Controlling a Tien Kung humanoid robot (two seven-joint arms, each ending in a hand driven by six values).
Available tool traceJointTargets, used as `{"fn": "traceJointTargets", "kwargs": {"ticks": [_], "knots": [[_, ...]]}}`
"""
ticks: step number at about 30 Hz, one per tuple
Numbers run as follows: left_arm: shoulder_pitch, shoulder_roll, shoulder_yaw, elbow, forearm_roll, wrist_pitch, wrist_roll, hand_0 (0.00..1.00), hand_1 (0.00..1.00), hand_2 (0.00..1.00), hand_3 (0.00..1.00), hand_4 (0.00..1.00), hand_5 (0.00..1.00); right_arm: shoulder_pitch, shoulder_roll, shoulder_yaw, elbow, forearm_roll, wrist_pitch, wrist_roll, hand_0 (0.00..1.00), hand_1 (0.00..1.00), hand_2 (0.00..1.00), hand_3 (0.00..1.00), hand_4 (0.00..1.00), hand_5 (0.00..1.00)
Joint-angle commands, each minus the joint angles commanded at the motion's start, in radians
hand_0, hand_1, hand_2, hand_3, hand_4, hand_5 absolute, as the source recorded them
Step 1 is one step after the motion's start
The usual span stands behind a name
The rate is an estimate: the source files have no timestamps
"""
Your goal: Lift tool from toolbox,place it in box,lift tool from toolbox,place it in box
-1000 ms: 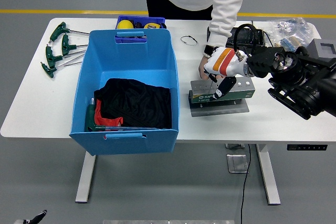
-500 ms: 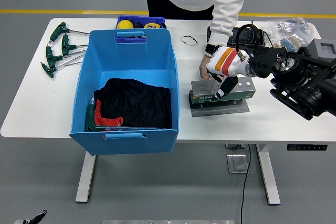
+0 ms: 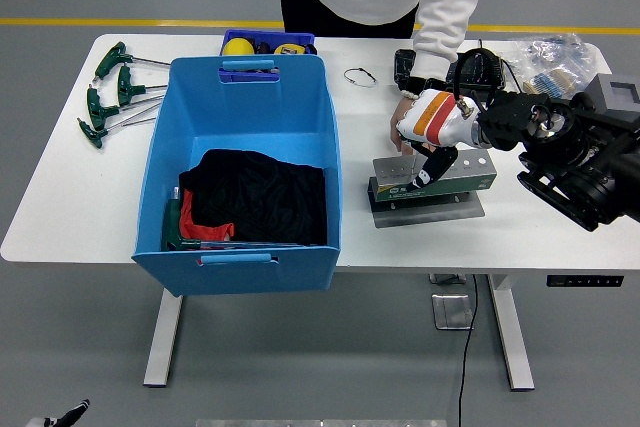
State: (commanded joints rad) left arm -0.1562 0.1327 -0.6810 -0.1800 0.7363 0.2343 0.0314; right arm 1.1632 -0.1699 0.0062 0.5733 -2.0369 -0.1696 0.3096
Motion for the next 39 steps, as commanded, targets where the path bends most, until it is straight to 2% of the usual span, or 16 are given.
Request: {"fn": "traceJointTargets", "kwargs": {"ticks": [1,2,7,9,13,14,19,20,22,31,39], "knots": [[0.000,0.000,-0.002,0.000,0.003,0.000,0.000,0.732,0.655,0.740,0.748,0.771,0.736,0.000,-0.001,0.000,0.000,0.003,-0.005,-0.001,0.195,0.168,0.201,0.209,0.998,0.819],[0.001,0.000,-0.004,0.000,0.004,0.000,0.001,0.732,0.654,0.740,0.747,0.772,0.737,0.001,-0.002,0.000,0.001,0.006,-0.007,-0.002,0.140,0.131,0.176,0.187,0.998,0.817],[0.001,-0.001,-0.017,0.000,0.018,0.000,0.003,0.732,0.654,0.740,0.747,0.772,0.737,0.005,-0.011,0.007,0.006,0.029,-0.031,-0.005,0.140,0.131,0.176,0.187,0.998,0.817],[0.001,-0.002,-0.036,0.000,0.035,0.000,0.005,0.731,0.654,0.739,0.747,0.770,0.735,0.009,-0.019,0.019,0.009,0.041,-0.038,-0.003,0.130,0.118,0.148,0.159,0.998,0.787],[0.003,-0.004,-0.068,0.000,0.067,0.001,0.009,0.731,0.654,0.739,0.747,0.770,0.735,0.015,-0.031,0.034,0.014,0.055,-0.037,-0.011,0.130,0.118,0.148,0.159,0.998,0.787],[0.003,-0.004,-0.071,0.000,0.070,0.001,0.009,0.729,0.654,0.739,0.747,0.770,0.734,0.017,-0.034,0.037,0.015,0.056,-0.037,-0.013,0.120,0.102,0.121,0.120,0.998,0.777],[0.007,-0.002,-0.083,0.000,0.084,-0.001,0.011,0.729,0.654,0.739,0.747,0.770,0.734,0.025,-0.047,0.050,0.026,0.068,-0.031,-0.026,0.120,0.102,0.121,0.120,0.998,0.777],[0.008,-0.002,-0.085,0.000,0.087,-0.001,0.012,0.728,0.650,0.734,0.747,0.772,0.737,0.026,-0.050,0.053,0.029,0.072,-0.029,-0.028,0.093,0.070,0.091,0.088,0.998,0.776],[0.010,-0.002,-0.088,0.000,0.092,-0.002,0.013,0.728,0.650,0.734,0.747,0.772,0.737,0.028,-0.056,0.058,0.036,0.081,-0.027,-0.032,0.093,0.070,0.091,0.088,0.998,0.776],[0.017,-0.004,-0.108,0.000,0.101,0.003,0.013,0.732,0.651,0.738,0.747,0.772,0.738,0.057,-0.108,0.090,0.117,0.104,-0.006,-0.059,0.080,0.055,0.080,0.078,0.998,0.798],[0.023,-0.001,-0.144,0.000,0.130,-0.002,0.010,0.732,0.652,0.736,0.747,0.772,0.737,0.101,-0.152,0.141,0.186,0.114,0.000,-0.097,0.077,0.053,0.083,0.079,0.998,0.766]]}}
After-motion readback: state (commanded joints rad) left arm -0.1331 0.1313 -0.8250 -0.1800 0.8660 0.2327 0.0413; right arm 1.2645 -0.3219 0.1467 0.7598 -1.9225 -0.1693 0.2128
